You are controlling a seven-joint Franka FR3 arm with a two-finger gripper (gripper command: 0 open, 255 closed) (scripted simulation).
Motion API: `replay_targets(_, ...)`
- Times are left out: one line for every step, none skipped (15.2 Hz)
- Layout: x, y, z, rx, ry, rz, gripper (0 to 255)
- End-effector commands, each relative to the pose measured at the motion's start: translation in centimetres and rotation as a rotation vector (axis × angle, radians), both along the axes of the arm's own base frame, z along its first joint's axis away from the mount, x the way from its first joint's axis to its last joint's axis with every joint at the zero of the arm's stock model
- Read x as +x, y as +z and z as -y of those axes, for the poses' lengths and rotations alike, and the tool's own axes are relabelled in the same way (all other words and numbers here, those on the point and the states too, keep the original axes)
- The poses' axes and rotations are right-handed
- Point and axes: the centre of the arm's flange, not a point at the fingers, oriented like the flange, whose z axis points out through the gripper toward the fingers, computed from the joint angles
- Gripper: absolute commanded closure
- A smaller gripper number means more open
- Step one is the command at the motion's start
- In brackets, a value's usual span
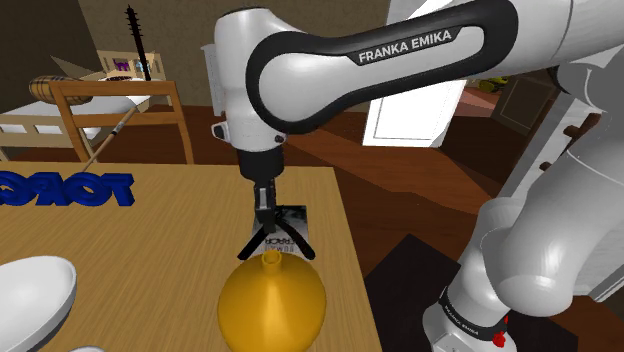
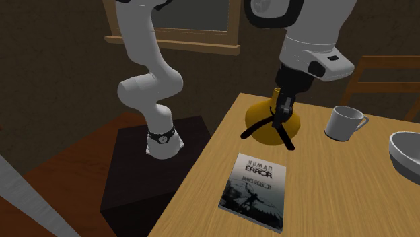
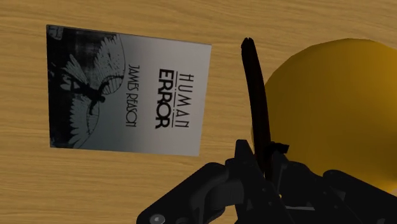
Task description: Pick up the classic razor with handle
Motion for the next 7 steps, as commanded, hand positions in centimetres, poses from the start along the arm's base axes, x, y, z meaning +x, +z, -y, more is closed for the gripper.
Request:
replay_targets(0.2,1.0,0.0,0.000,0.000,0.000,255)
replay_targets(0.2,1.6,0.0,0.000,0.000,0.000,255)
replay_targets(0.2,2.1,0.0,0.000,0.000,0.000,255)
replay_targets(0.2,2.6,0.0,0.000,0.000,0.000,255)
replay_targets(0.2,3.1,0.0,0.000,0.000,0.000,255)
replay_targets(0.1,3.2,0.0,0.000,0.000,0.000,255)
replay_targets(0.1,3.2,0.0,0.000,0.000,0.000,255)
